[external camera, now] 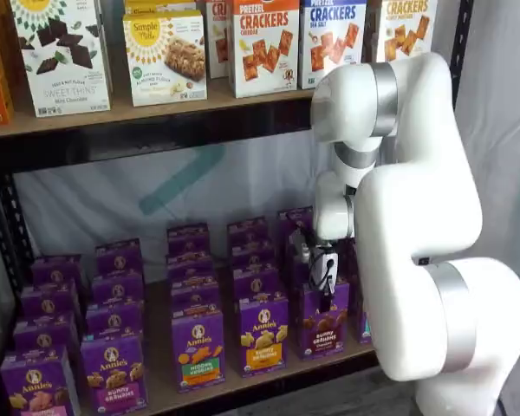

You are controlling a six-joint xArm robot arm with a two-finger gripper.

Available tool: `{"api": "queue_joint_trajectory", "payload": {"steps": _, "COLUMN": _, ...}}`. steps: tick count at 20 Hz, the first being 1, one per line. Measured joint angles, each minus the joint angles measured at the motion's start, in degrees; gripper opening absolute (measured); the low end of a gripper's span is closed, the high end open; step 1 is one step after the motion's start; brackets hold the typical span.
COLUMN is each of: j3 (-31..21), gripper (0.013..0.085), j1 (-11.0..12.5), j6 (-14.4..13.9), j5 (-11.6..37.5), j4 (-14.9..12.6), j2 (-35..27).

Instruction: Pick up the purple box with a brown patch in the center, on the bottom shelf, the fifth box from the left

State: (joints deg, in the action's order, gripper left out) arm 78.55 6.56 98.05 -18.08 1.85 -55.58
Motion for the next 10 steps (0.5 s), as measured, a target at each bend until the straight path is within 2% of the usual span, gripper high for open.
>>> {"api": "queue_joint_trajectory", "payload": {"steps": 4, "j3": 1.2, "gripper": 0.0850, "j1": 0.0, "j6": -3.4, "j5": -1.0, "j4": -3.7, "j2": -1.0}}
{"api": "queue_joint_trajectory", "payload": {"steps": 7, "j3": 1.4, "gripper": 0.0850, "j1": 0.0, "j6": -5.5, "j5": 0.4, "j4": -6.0, "j2": -1.7}}
{"api": "queue_joint_trajectory", "payload": {"steps": 10, "j3": 1.5, "gripper": 0.0850, "j1": 0.0, "j6": -6.2, "j5": 1.4, "j4": -6.7, "j2": -2.3}}
